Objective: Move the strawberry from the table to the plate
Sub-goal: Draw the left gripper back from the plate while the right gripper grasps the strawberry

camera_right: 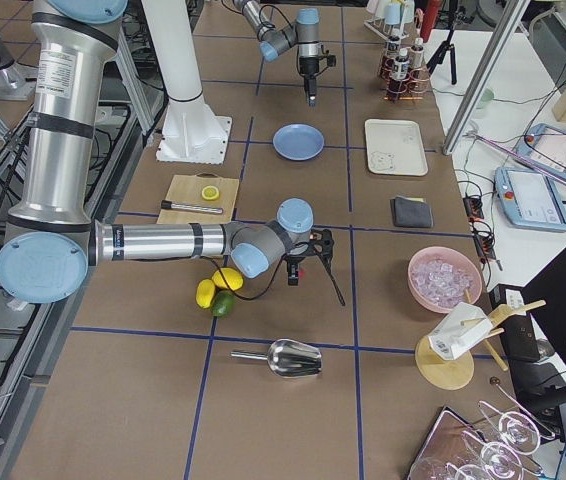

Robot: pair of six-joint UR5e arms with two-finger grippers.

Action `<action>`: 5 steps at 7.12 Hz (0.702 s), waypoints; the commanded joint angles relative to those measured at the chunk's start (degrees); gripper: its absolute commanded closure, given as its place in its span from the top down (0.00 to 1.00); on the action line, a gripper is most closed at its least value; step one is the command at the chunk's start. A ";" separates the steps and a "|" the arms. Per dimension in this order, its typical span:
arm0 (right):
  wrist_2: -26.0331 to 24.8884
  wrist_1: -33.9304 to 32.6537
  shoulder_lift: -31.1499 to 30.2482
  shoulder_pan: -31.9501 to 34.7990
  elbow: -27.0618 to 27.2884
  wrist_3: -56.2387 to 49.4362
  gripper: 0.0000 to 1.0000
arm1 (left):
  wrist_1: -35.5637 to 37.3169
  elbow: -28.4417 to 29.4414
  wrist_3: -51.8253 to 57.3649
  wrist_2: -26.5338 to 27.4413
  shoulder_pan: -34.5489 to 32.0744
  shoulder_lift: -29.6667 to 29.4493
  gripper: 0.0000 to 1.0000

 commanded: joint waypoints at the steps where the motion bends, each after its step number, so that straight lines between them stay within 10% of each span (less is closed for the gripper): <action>1: -4.08 0.18 1.12 -3.21 -1.05 2.93 0.91 | -0.09 0.08 0.01 0.19 0.04 0.13 0.95; 5: -5.76 0.36 4.02 -4.18 -4.91 3.02 0.81 | -0.09 0.52 0.01 0.37 0.13 0.13 0.95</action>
